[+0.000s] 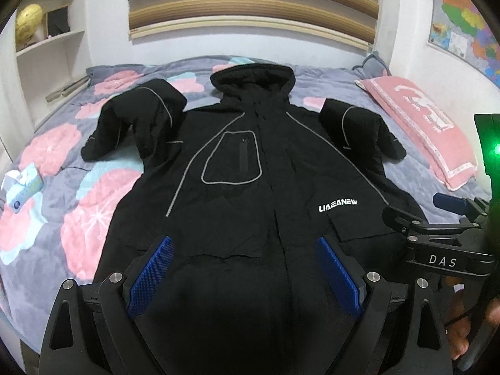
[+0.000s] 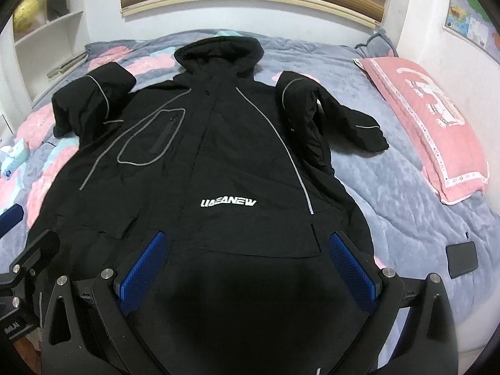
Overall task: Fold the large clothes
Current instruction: 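Grasp the jacket sleeve with the right gripper and fold it across the body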
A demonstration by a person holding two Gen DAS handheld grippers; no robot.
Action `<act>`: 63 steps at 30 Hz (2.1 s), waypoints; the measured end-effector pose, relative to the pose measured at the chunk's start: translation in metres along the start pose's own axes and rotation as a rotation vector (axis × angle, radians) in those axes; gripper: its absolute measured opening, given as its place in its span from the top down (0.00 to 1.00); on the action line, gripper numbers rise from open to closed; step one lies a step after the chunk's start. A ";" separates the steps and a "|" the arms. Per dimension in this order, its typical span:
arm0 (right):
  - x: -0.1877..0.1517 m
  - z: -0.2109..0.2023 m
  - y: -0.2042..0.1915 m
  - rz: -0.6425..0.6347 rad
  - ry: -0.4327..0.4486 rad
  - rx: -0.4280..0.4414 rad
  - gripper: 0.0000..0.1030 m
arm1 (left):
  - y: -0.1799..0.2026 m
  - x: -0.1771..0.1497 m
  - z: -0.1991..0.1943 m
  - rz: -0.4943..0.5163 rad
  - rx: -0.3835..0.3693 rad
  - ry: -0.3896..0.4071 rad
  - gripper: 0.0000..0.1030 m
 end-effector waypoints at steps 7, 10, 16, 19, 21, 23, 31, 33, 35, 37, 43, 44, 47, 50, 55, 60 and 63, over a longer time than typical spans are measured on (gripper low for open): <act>0.015 0.016 0.053 0.051 0.016 -0.080 0.00 | 0.024 0.024 0.024 0.057 -0.006 -0.016 0.09; 0.029 0.022 0.093 0.084 0.024 -0.071 0.00 | 0.042 0.042 0.036 0.073 -0.026 -0.020 0.09; 0.061 0.043 0.172 0.145 0.045 -0.034 0.01 | 0.085 0.079 0.068 0.079 -0.101 -0.025 0.09; 0.075 0.067 0.211 0.191 0.033 -0.009 0.10 | 0.100 0.096 0.094 0.054 -0.143 -0.046 0.09; 0.085 0.091 0.244 0.261 0.000 0.014 0.10 | 0.108 0.104 0.112 0.039 -0.154 -0.061 0.09; 0.093 0.111 0.274 0.321 -0.004 0.010 0.12 | 0.115 0.112 0.131 0.031 -0.164 -0.075 0.09; 0.123 0.202 0.336 0.443 -0.057 0.061 0.12 | 0.135 0.134 0.197 0.046 -0.143 -0.143 0.09; 0.129 0.222 0.341 0.469 -0.066 0.071 0.12 | 0.139 0.133 0.206 0.053 -0.156 -0.155 0.09; 0.134 0.244 0.346 0.489 -0.091 0.075 0.12 | 0.143 0.132 0.213 0.062 -0.152 -0.163 0.10; 0.136 0.266 0.343 0.496 -0.128 0.121 0.14 | 0.146 0.131 0.218 0.073 -0.149 -0.170 0.09; 0.135 0.259 0.322 0.388 -0.057 0.105 0.56 | 0.153 0.133 0.233 0.080 -0.139 -0.188 0.10; 0.136 0.251 0.323 0.377 -0.036 0.098 0.58 | 0.155 0.135 0.234 0.082 -0.138 -0.182 0.10; 0.140 0.211 0.330 0.324 0.051 -0.006 0.59 | 0.167 0.146 0.241 0.084 -0.166 -0.180 0.10; 0.143 0.168 0.354 0.309 0.138 -0.143 0.60 | 0.185 0.158 0.246 0.079 -0.213 -0.174 0.10; 0.136 0.126 0.416 0.304 0.171 -0.448 0.60 | 0.221 0.164 0.259 0.088 -0.253 -0.162 0.10; 0.104 0.141 0.484 0.346 0.072 -0.610 0.60 | 0.244 0.146 0.293 0.105 -0.225 -0.229 0.10; 0.085 0.166 0.505 0.391 0.016 -0.552 0.58 | 0.249 0.135 0.307 0.142 -0.161 -0.235 0.09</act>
Point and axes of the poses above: each gripper's, at about its wrist camera, not at the fingertips, and z roughly the way its jaws point, y to its right, x to its top, the point moved 1 cm from there along z, roughly the way its jaws point, and after that the axes turned 1 degree about -y, right-handed, at the moved point
